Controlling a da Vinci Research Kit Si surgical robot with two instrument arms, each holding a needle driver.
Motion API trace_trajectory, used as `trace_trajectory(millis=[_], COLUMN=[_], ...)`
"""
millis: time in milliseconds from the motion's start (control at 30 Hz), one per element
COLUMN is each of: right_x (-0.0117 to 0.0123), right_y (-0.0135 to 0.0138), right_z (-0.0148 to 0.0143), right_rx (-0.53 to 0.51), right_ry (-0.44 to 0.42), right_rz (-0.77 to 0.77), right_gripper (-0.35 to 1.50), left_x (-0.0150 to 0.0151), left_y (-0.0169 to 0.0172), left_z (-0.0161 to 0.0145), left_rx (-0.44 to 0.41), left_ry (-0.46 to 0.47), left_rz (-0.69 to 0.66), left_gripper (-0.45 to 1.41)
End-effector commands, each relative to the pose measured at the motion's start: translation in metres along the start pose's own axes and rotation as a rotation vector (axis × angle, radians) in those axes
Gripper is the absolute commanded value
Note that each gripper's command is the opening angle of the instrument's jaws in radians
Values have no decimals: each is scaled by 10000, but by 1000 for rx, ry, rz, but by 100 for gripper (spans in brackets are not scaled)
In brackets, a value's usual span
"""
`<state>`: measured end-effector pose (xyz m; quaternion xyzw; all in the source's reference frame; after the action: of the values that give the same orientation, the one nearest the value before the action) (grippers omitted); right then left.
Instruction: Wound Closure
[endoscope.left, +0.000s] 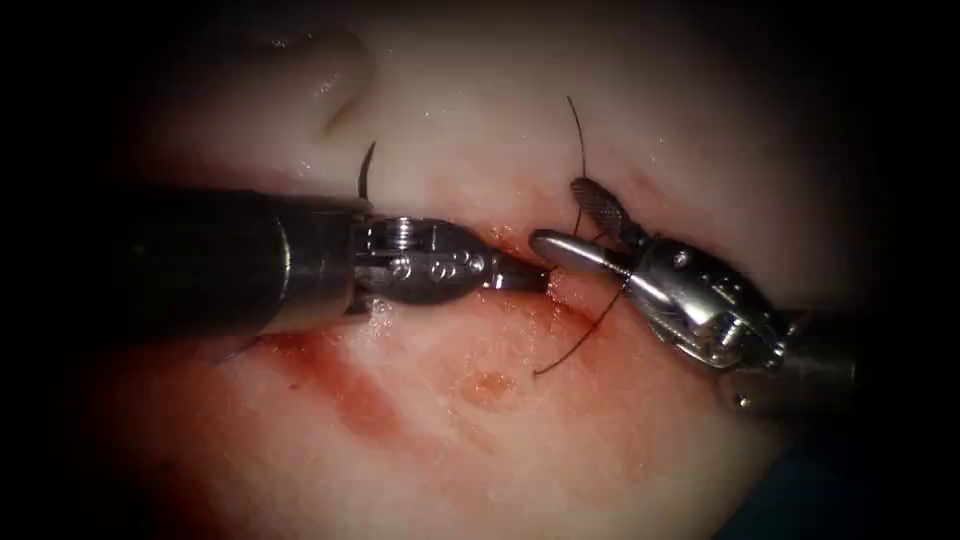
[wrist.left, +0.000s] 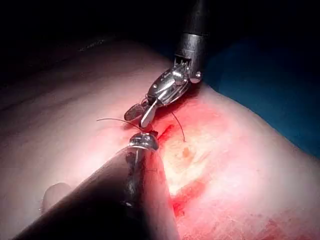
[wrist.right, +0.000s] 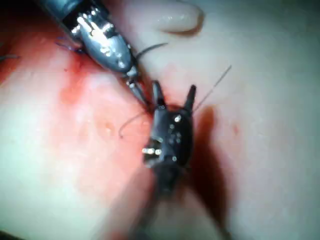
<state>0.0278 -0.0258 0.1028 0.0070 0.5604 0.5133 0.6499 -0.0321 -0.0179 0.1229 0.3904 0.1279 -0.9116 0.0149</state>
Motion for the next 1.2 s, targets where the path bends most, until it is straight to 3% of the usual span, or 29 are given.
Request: trace_trajectory(millis=[33,300,700,1200], right_x=[-5,1,2,-3], right_y=[0,17,20,27], right_z=[8,18,32,30], right_rx=[-2,-22,-43,-113], right_ry=[-5,-9,-9,-27], right_rz=[-1,-1,-2,-9], right_gripper=[51,51,51,51], left_x=[-1,-1,-1,1], left_y=[-4,-15,-13,-12], left_z=[9,15,16,16], left_rx=[-1,5,6,5], left_ry=[0,-3,-3,-3], left_rz=[2,-5,-4,-6], left_gripper=[-45,-45,-45,-45])
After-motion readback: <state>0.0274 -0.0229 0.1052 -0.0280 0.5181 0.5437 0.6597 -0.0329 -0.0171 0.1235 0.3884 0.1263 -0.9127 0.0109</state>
